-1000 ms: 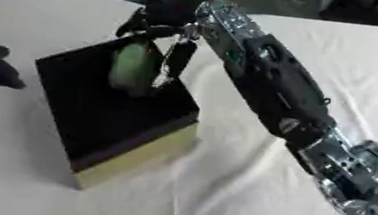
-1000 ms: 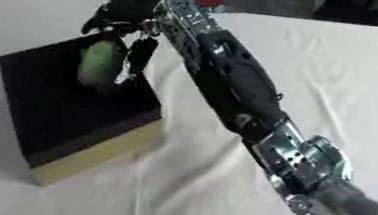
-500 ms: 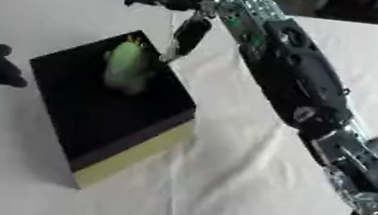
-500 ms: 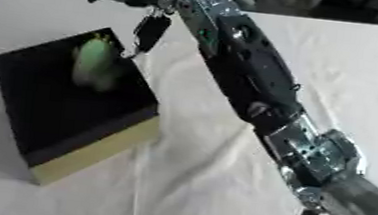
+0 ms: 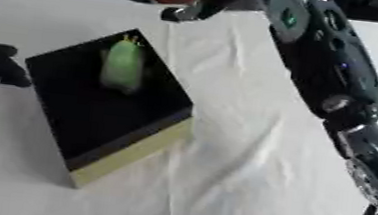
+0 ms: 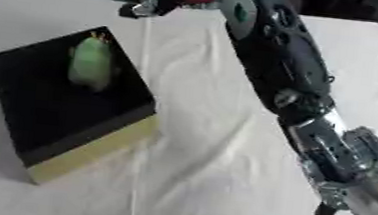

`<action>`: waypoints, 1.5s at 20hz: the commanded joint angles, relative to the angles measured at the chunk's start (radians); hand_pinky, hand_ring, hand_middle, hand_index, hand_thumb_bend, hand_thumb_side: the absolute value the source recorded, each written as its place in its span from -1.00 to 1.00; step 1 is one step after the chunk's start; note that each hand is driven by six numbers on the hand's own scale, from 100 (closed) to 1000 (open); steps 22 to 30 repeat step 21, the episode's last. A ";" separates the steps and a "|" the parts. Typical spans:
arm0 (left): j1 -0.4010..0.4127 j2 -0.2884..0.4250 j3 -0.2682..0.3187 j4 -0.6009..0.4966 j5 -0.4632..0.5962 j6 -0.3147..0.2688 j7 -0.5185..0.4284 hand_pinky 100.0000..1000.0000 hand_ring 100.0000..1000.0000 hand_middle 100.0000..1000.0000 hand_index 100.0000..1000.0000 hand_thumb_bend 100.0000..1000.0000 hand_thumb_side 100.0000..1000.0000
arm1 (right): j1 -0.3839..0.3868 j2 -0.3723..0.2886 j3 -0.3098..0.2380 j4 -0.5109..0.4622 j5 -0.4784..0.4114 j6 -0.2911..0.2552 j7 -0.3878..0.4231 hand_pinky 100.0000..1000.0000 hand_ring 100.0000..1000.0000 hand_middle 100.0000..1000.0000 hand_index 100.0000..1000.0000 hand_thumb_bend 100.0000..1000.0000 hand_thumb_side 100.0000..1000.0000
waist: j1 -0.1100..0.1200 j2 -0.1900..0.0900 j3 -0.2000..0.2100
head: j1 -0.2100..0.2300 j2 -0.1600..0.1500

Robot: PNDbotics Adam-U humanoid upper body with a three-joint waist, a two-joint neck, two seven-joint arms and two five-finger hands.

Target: Pick up objects on the table and place them in the box.

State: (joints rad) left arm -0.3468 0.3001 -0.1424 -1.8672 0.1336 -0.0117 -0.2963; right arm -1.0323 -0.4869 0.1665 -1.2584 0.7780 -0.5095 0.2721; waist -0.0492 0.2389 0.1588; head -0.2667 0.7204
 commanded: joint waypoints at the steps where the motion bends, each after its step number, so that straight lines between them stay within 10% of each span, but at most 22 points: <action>1: -0.003 0.014 0.019 -0.009 -0.007 -0.002 0.012 0.38 0.17 0.07 0.53 -0.94 0.97 | 0.009 -0.061 -0.032 -0.061 -0.056 0.021 -0.044 0.40 0.36 0.33 0.72 -0.23 -0.11 | 0.009 -0.013 -0.009 | 0.022 0.001; 14: 0.007 0.009 0.031 -0.002 -0.024 -0.002 0.026 0.38 0.17 0.07 0.53 -0.94 0.98 | 0.162 -0.150 -0.118 -0.108 -0.442 0.165 -0.108 0.30 0.18 0.12 0.60 -0.62 -0.13 | 0.021 -0.001 -0.050 | 0.099 0.008; 30: 0.012 0.005 0.035 0.002 -0.030 0.000 0.030 0.38 0.18 0.08 0.53 -0.93 0.99 | 0.216 -0.166 -0.146 -0.117 -0.515 0.195 -0.136 0.28 0.15 0.08 0.58 -0.70 -0.11 | 0.021 0.005 -0.064 | 0.152 0.011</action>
